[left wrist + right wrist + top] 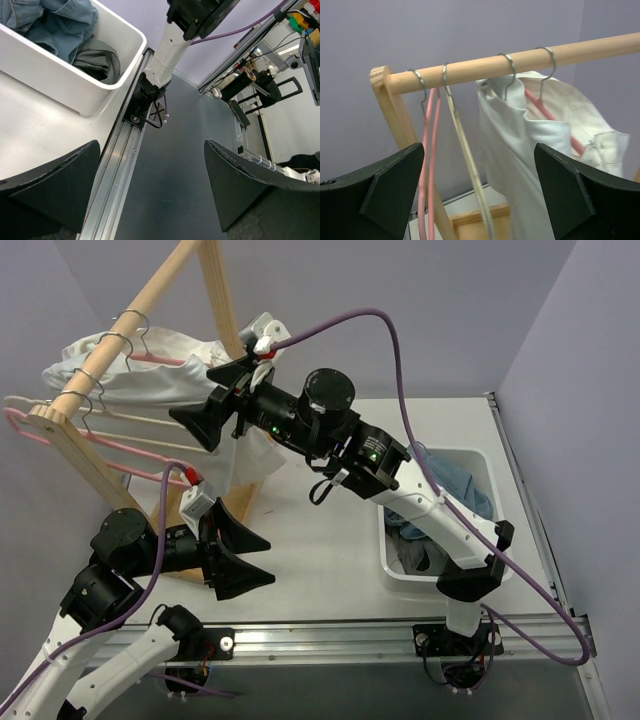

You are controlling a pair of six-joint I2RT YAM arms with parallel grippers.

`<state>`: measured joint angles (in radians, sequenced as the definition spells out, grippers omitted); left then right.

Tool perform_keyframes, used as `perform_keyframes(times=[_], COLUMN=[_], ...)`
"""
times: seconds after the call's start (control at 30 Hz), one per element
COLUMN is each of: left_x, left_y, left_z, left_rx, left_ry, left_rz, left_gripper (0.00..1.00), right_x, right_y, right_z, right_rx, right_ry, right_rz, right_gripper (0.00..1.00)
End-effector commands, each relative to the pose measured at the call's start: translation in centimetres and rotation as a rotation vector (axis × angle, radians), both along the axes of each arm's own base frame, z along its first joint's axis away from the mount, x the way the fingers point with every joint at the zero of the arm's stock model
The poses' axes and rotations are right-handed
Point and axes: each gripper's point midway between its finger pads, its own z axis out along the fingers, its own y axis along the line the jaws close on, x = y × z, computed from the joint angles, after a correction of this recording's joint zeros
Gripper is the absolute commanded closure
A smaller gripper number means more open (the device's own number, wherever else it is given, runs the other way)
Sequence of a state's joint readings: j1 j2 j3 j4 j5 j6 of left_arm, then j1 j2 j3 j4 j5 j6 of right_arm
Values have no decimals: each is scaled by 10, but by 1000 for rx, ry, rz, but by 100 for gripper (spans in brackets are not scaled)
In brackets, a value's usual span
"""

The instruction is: Remove the skirt from the hanger

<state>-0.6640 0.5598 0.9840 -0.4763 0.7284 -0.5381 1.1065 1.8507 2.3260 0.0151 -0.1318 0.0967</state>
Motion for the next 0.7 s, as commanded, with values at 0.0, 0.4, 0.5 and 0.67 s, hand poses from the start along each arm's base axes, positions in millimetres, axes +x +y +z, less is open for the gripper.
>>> perform_keyframes(times=[0.0, 0.4, 0.5, 0.67], left_x=[-5, -6, -6, -5], left_y=[-1, -4, -4, -3], left_z=[7, -2, -4, -5], left_rx=[-31, -23, -12, -2], left_ry=[-39, -41, -46, -56], left_rz=[-30, -62, -67, -65], left_gripper=[6, 6, 6, 6], right_x=[16, 53, 59, 70], right_y=[-40, -24, -19, -10], right_z=[54, 26, 17, -8], right_rx=[150, 106, 94, 52], right_ry=[-40, -8, 7, 38], right_rz=[-59, -21, -18, -18], right_gripper=[14, 28, 29, 29])
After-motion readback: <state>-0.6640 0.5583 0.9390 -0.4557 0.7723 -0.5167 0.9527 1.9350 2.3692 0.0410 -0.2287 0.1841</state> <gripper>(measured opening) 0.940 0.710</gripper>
